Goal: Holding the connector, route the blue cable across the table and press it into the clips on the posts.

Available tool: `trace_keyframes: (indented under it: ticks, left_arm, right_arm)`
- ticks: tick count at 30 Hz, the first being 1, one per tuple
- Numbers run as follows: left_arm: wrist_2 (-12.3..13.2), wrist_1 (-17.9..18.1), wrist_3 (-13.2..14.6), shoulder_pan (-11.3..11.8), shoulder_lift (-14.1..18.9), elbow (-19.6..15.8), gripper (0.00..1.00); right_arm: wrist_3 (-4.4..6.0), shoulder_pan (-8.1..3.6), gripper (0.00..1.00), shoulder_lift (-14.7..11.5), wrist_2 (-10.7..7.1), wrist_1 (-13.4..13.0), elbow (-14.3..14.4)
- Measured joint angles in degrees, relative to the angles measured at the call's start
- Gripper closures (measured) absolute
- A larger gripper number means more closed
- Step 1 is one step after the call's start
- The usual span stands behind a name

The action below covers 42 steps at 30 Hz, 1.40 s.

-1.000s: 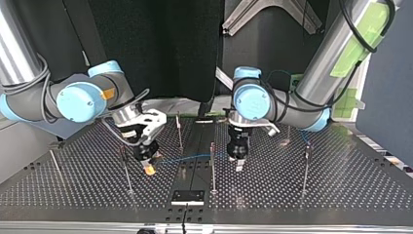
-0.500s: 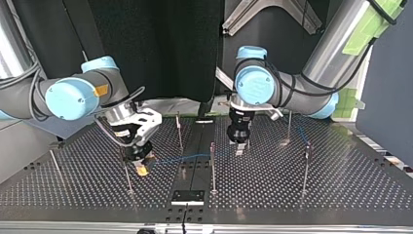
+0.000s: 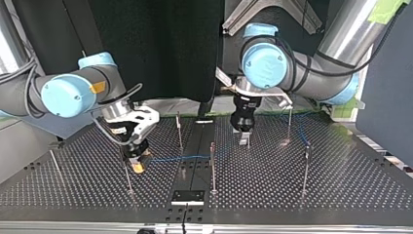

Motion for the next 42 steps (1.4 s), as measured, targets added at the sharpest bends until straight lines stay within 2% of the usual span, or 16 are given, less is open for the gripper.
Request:
trace_keyframes:
  ticks: [4, 11, 15, 18, 29, 38, 42]
  left_arm:
    - [0.2, -1.8, 1.0, -0.7, 1.8, 0.0, 0.0]
    - [2.0, -4.2, 1.5, -2.8, 5.4, 0.3, 0.0]
    - [0.8, -3.1, 1.0, -4.7, 7.5, 1.3, 0.0]
    - [-0.6, -2.6, 1.0, -6.2, 7.8, 2.6, 0.0]
    - [-6.6, -1.0, 1.6, -12.4, 2.4, 6.8, 0.0]
    - [-7.8, 0.1, 1.7, -17.0, -2.2, 8.2, 0.0]
    - [-8.5, 0.3, 1.9, -17.8, -4.2, 9.9, 0.0]
  right_arm:
    - [0.01, -0.2, 1.0, -0.5, 0.38, 0.1, 0.1]
    - [0.01, -0.56, 1.0, -0.9, 2.32, 0.6, 0.4]
    - [-0.06, -0.63, 1.0, -1.0, 2.68, 0.7, 1.0]
    - [-0.13, -0.55, 1.0, -1.0, 2.76, 0.7, 1.2]
    - [-0.33, -0.27, 1.0, -1.0, 2.79, 0.6, 1.4]
    - [-0.28, -0.41, 1.0, -1.0, 2.8, 0.6, 1.4]
    - [-0.29, -0.49, 1.0, -1.0, 2.8, 0.6, 1.4]
